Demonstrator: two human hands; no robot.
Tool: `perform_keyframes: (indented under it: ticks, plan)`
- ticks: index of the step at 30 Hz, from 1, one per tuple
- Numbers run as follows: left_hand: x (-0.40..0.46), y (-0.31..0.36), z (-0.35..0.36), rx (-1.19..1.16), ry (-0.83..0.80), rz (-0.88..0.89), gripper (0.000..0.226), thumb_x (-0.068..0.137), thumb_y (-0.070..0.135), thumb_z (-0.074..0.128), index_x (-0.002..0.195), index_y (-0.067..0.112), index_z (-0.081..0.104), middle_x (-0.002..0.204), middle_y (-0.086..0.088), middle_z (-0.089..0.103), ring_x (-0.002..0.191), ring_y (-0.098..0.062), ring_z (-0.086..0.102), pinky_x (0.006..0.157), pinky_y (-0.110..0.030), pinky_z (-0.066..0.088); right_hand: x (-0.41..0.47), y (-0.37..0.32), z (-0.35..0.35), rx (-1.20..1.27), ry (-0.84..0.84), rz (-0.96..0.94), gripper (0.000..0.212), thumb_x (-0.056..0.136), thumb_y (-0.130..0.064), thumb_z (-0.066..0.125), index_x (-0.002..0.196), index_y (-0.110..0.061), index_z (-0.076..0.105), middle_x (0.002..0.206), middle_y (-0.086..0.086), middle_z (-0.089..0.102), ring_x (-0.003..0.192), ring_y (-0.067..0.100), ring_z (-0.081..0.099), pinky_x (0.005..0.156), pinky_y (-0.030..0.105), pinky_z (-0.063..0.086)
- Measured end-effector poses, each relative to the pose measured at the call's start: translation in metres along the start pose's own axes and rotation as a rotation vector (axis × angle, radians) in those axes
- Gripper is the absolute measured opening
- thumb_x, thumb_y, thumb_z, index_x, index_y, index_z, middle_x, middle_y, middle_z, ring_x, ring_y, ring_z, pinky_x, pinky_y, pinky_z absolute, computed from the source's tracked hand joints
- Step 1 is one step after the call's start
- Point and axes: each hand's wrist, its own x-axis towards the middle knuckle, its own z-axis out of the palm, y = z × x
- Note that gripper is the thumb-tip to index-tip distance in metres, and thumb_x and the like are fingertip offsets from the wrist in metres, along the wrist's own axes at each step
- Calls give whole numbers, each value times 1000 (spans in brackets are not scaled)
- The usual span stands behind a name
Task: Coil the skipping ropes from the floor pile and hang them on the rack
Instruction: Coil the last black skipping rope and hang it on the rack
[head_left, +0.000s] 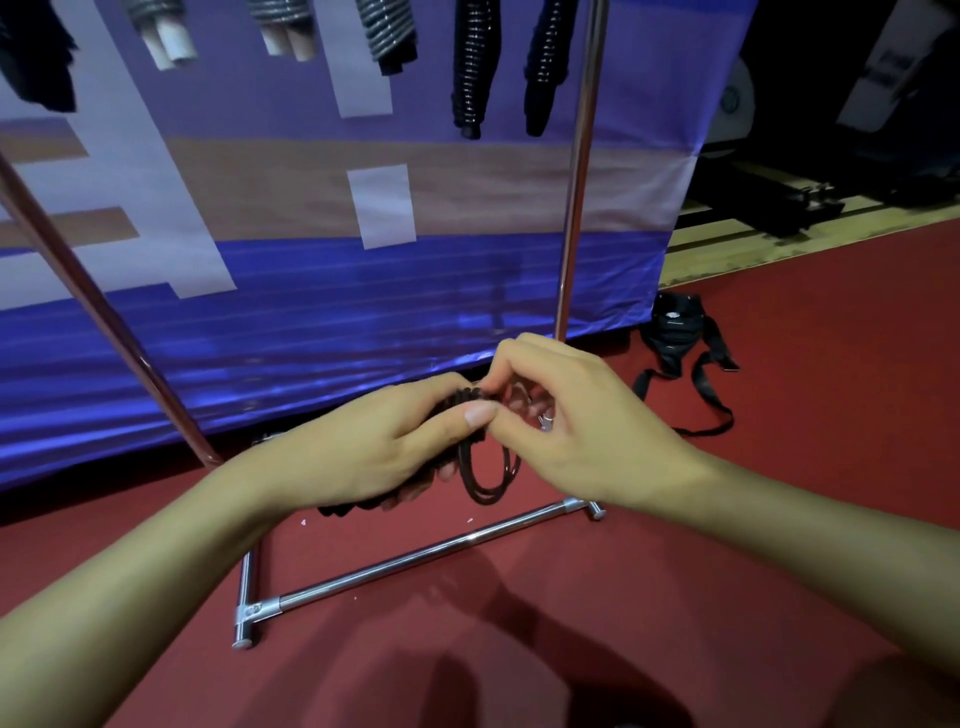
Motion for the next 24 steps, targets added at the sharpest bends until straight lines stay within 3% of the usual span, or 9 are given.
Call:
perform_keyframes:
  ticks: [3, 5, 9, 13, 18, 21, 24]
  plan:
    - [1, 4, -3, -9, 20, 2, 25, 94, 61, 43, 91, 39, 55, 72, 6, 65, 54, -31, 58, 48, -42, 50, 6, -1, 1, 10, 106, 19, 14, 96, -18, 70, 85, -15, 61, 79, -10, 53, 74, 7, 54, 70, 13, 37]
    - [5, 1, -5, 16, 52, -28, 34, 93, 63, 44, 96, 33, 59, 73, 4, 66, 53, -29, 57, 48, -45, 50, 18, 3, -11, 28, 228, 74, 15, 98, -20, 68, 84, -18, 61, 76, -10, 55, 72, 1, 54, 71, 13, 37]
    - [17, -4, -17, 103, 244, -38, 42, 94, 68, 43, 98, 31, 62, 73, -1, 63, 55, -13, 53, 56, -39, 50, 50, 11, -57, 286, 440, 267, 18, 99, -27, 65, 83, -19, 65, 64, -11, 57, 63, 4, 54, 65, 30, 50]
    - [33, 14, -39, 34, 368, 8, 41, 95, 62, 49, 98, 23, 58, 61, 7, 57, 49, -10, 46, 52, -27, 40, 88, -1, -102, 534, 513, 245, 19, 103, -9, 60, 84, -14, 64, 66, -2, 53, 55, 2, 50, 57, 19, 50]
    - [61, 52, -74, -31, 444, 87, 31, 99, 48, 58, 98, 17, 57, 55, 6, 52, 39, -13, 41, 39, -17, 34, 144, -18, -177, 723, 648, 267, 20, 103, -7, 59, 85, -13, 65, 72, -2, 55, 54, 0, 51, 57, 19, 49]
    - [79, 73, -88, -84, 479, 106, 24, 103, 47, 55, 97, 23, 56, 57, 1, 52, 41, -18, 40, 38, -19, 32, 178, -25, -215, 664, 612, 257, 16, 102, -10, 61, 88, -13, 67, 71, -2, 57, 54, 0, 54, 56, 20, 49]
    - [100, 90, -98, -217, 516, 123, 25, 104, 48, 52, 95, 24, 54, 65, -9, 56, 44, -21, 46, 38, -22, 34, 210, -32, -240, 327, 544, 165, 10, 101, -17, 65, 95, -13, 71, 78, -1, 63, 57, -1, 60, 55, 18, 50]
